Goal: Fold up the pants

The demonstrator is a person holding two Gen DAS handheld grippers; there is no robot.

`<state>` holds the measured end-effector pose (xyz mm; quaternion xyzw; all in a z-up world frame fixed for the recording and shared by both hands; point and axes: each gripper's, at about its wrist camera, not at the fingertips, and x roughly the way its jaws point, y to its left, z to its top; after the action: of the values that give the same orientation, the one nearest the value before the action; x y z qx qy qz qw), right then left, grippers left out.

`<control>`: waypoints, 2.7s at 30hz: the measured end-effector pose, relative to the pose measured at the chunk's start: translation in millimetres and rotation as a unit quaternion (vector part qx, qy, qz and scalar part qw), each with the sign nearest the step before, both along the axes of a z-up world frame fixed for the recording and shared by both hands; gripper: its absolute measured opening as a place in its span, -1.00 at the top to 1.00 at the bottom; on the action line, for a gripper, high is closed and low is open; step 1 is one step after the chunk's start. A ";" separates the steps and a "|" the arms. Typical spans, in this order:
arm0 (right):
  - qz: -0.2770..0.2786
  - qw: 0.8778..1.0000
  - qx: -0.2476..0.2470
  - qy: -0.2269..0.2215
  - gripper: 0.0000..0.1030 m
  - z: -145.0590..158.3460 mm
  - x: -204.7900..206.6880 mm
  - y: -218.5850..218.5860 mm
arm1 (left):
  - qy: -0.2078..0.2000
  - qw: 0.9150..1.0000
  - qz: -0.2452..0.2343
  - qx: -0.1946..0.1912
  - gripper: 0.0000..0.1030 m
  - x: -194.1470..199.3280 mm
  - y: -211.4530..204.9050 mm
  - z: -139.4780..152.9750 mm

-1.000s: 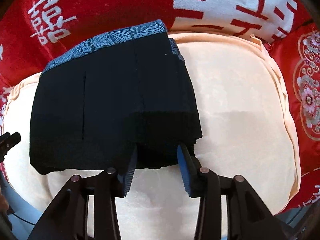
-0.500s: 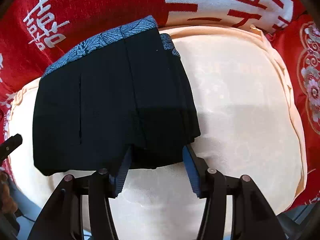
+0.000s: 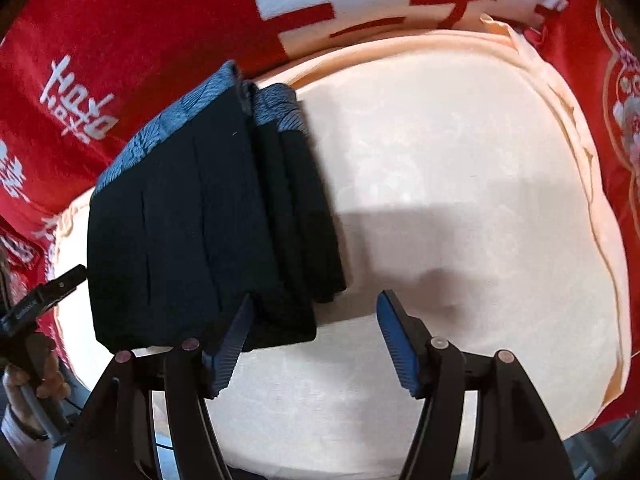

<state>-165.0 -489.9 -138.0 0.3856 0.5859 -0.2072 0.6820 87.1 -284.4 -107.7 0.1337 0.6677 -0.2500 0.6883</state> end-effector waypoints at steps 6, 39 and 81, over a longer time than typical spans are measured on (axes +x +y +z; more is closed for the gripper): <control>-0.004 0.999 0.025 -0.047 -0.46 -3.8 9.4 -13.5 | 0.070 0.997 0.010 -0.026 -0.90 9.2 -5.3 -17.1; 0.070 0.960 0.229 -0.147 -0.23 -74.3 75.8 -54.2 | 0.118 0.987 -0.006 -0.106 -0.80 7.9 -37.8 -55.8; 0.038 0.987 0.138 -0.077 -0.26 -26.8 -12.3 74.3 | 0.015 0.999 -0.028 -0.041 -0.88 -64.6 110.0 2.9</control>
<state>-177.3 -415.6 -164.9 0.4680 0.5692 -0.0682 0.6726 22.6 -174.4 -104.8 0.1203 0.6631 -0.2984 0.6759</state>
